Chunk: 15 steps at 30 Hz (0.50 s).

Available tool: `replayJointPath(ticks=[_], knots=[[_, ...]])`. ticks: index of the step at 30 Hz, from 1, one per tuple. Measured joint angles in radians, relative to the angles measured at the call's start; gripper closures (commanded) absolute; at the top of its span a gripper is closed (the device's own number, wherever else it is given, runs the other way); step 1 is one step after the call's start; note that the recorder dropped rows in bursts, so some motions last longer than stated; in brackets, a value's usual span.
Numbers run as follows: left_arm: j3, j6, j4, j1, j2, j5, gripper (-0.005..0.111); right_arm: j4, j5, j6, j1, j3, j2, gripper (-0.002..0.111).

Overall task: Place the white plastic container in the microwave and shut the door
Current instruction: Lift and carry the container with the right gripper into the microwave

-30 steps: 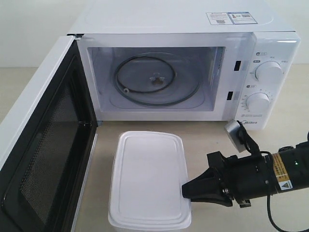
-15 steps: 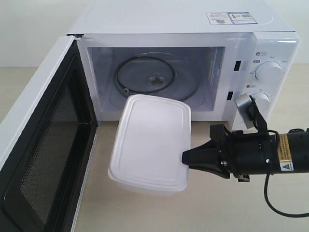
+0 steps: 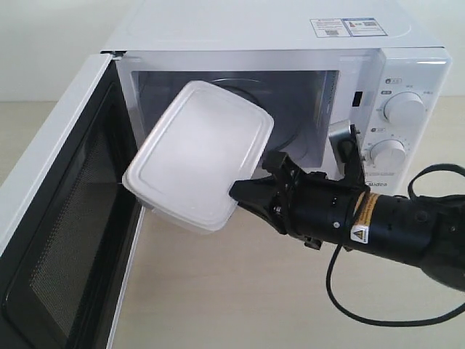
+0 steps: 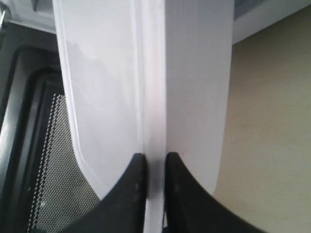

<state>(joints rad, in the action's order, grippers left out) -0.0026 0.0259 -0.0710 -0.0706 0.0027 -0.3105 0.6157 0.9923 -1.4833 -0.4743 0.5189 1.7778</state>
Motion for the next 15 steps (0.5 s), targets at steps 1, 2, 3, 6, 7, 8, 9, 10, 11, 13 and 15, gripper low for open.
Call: replayJointPath(ticks=[1, 2, 3, 6, 7, 8, 9, 10, 11, 13, 15], knots=[[0.000, 0.000, 0.000, 0.000, 0.000, 0.000, 0.102, -0.046, -0.017, 0.011, -0.016, 0.000, 0.000, 0.108], [0.000, 0.000, 0.000, 0.000, 0.000, 0.000, 0.102, -0.091, -0.028, 0.021, -0.027, 0.000, 0.000, 0.108], [0.000, 0.000, 0.000, 0.000, 0.000, 0.000, 0.102, -0.134, -0.040, 0.035, -0.039, 0.000, 0.000, 0.108], [0.000, 0.000, 0.000, 0.000, 0.000, 0.000, 0.102, -0.248, -0.049, 0.067, -0.062, 0.000, 0.000, 0.108], [0.000, 0.000, 0.000, 0.000, 0.000, 0.000, 0.102, -0.286, -0.050, 0.071, -0.070, 0.000, 0.000, 0.108], [0.000, 0.000, 0.000, 0.000, 0.000, 0.000, 0.102, -0.317, -0.053, 0.073, -0.077, 0.000, 0.000, 0.108], [0.000, 0.000, 0.000, 0.000, 0.000, 0.000, 0.102, -0.358, -0.057, 0.075, -0.086, 0.000, 0.000, 0.108], [0.000, 0.000, 0.000, 0.000, 0.000, 0.000, 0.102, -0.397, -0.062, 0.077, -0.095, 0.000, 0.000, 0.108], [0.000, 0.000, 0.000, 0.000, 0.000, 0.000, 0.102, -0.430, -0.061, 0.082, -0.104, 0.000, 0.000, 0.108], [0.000, 0.000, 0.000, 0.000, 0.000, 0.000, 0.102, -0.515, -0.063, 0.096, -0.126, 0.000, 0.000, 0.108], [0.000, 0.000, 0.000, 0.000, 0.000, 0.000, 0.102, -0.594, -0.069, 0.115, -0.146, 0.007, 0.000, 0.108]])
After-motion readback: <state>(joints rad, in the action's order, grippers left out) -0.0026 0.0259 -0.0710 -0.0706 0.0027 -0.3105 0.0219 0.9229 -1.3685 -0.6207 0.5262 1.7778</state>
